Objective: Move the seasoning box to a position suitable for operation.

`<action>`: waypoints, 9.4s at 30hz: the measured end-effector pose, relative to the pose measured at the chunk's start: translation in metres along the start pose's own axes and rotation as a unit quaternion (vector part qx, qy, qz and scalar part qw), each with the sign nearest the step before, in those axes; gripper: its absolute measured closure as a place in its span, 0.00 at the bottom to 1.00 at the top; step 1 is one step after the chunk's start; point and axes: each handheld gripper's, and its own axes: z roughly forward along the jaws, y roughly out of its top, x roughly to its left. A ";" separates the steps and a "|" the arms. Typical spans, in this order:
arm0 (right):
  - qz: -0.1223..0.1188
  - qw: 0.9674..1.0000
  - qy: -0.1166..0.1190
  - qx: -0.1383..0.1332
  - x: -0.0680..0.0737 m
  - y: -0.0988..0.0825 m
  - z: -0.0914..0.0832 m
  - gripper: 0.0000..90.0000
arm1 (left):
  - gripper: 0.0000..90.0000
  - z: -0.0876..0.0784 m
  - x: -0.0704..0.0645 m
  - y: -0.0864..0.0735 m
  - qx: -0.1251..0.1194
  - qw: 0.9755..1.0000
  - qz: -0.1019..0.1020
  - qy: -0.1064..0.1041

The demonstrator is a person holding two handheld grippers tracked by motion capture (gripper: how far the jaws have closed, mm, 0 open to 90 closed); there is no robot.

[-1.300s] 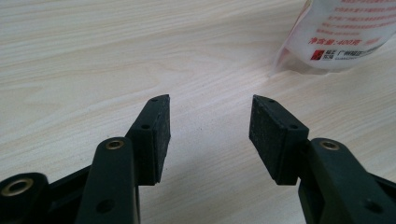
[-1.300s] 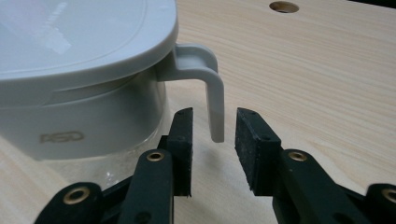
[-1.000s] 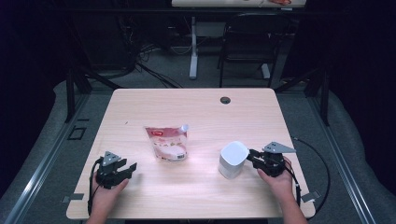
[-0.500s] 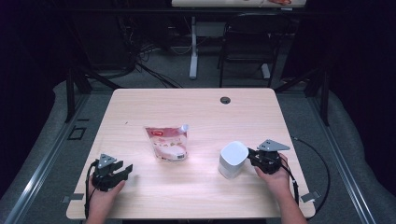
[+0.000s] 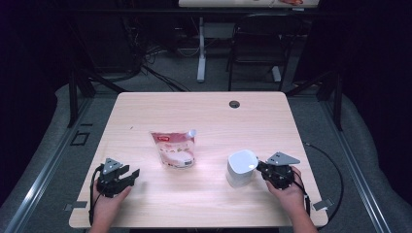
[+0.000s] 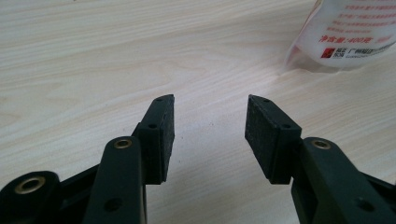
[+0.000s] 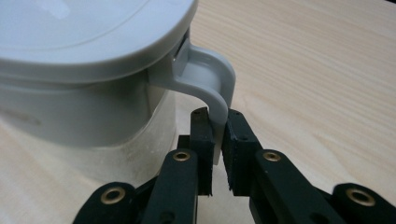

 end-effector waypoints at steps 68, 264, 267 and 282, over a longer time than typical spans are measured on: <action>0.094 0.994 0.000 -0.064 0.018 -0.005 -0.071 0.83 | 0.60 0.011 -0.005 0.010 -0.004 1.000 0.010 -0.027; 0.284 0.952 0.113 -0.018 -0.013 -0.010 -0.055 0.96 | 0.58 0.013 -0.003 0.008 0.007 0.999 0.008 -0.032; 0.283 0.953 0.110 -0.017 -0.013 -0.011 -0.056 0.95 | 0.58 0.012 -0.002 0.008 0.008 0.999 0.009 -0.032; 0.259 0.961 0.099 0.008 -0.001 -0.032 -0.063 0.80 | 0.58 0.012 -0.003 0.008 0.006 0.999 0.004 -0.031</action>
